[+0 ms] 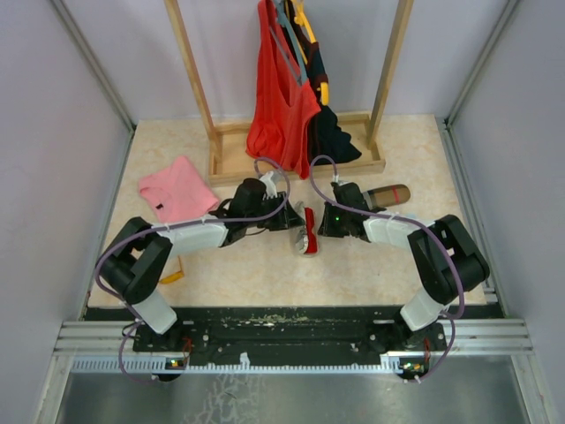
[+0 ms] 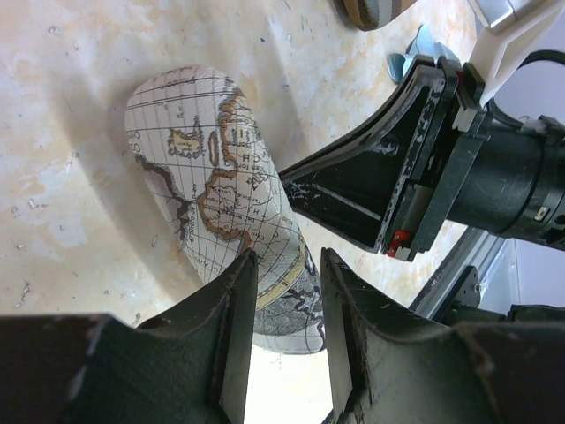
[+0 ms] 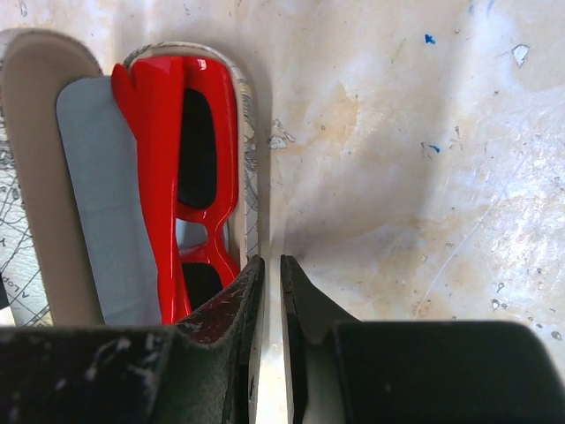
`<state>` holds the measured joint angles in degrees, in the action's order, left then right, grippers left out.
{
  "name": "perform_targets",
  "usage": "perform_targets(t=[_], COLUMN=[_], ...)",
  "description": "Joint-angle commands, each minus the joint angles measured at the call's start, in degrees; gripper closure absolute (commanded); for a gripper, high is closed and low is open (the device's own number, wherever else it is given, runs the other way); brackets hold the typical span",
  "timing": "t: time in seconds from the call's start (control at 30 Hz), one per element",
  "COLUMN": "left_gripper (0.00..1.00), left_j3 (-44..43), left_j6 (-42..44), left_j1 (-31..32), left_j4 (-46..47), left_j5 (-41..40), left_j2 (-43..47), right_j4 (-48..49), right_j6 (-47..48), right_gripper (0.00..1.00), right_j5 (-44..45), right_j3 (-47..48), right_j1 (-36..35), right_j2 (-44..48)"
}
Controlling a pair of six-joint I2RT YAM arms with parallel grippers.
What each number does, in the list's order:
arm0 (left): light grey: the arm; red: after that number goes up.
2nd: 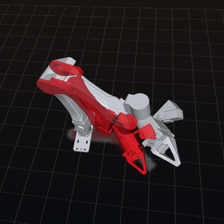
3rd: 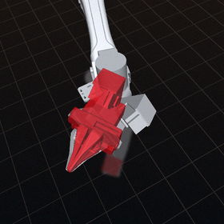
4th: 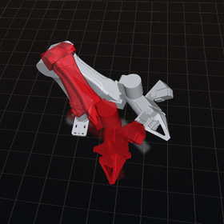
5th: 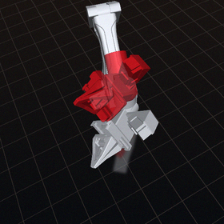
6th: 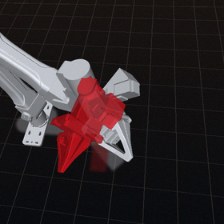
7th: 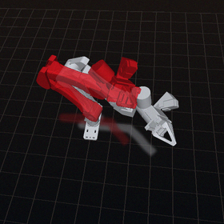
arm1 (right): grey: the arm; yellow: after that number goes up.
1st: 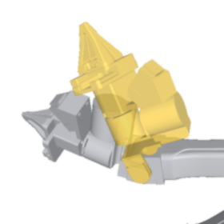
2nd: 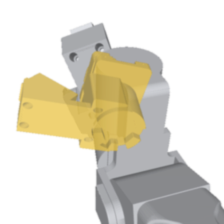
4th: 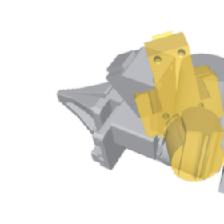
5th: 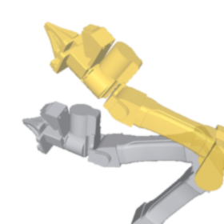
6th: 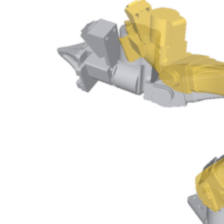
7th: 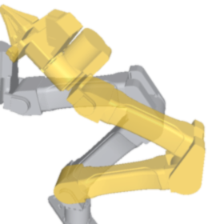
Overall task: Organize the sunglasses
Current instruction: Close the sunglasses case at the center of the board.
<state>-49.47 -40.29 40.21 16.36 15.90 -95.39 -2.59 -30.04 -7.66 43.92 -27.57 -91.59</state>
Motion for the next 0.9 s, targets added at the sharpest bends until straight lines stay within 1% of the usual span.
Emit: perform_targets(t=[0.0, 0.17, 0.87], left_gripper=[0.59, 0.59, 0.61], left_j3=[-2.73, -3.68, -4.93], left_j6=[0.90, 1.44, 2.36], left_j1=[0.62, 0.83, 3.27], left_j4=[-2.19, -4.19, -6.16], left_j5=[-0.87, -1.55, -2.80], left_j2=[-1.99, -3.00, -6.22], right_j4=[3.22, 4.13, 4.58], right_j6=[0.42, 0.09, -0.13], right_gripper=[0.86, 0.86, 0.87], right_j5=[-2.75, -3.48, -3.66], right_j3=[0.26, -0.26, -0.46], right_j1=[0.06, 0.06, 0.06], right_j2=[-0.26, -0.44, -0.39])
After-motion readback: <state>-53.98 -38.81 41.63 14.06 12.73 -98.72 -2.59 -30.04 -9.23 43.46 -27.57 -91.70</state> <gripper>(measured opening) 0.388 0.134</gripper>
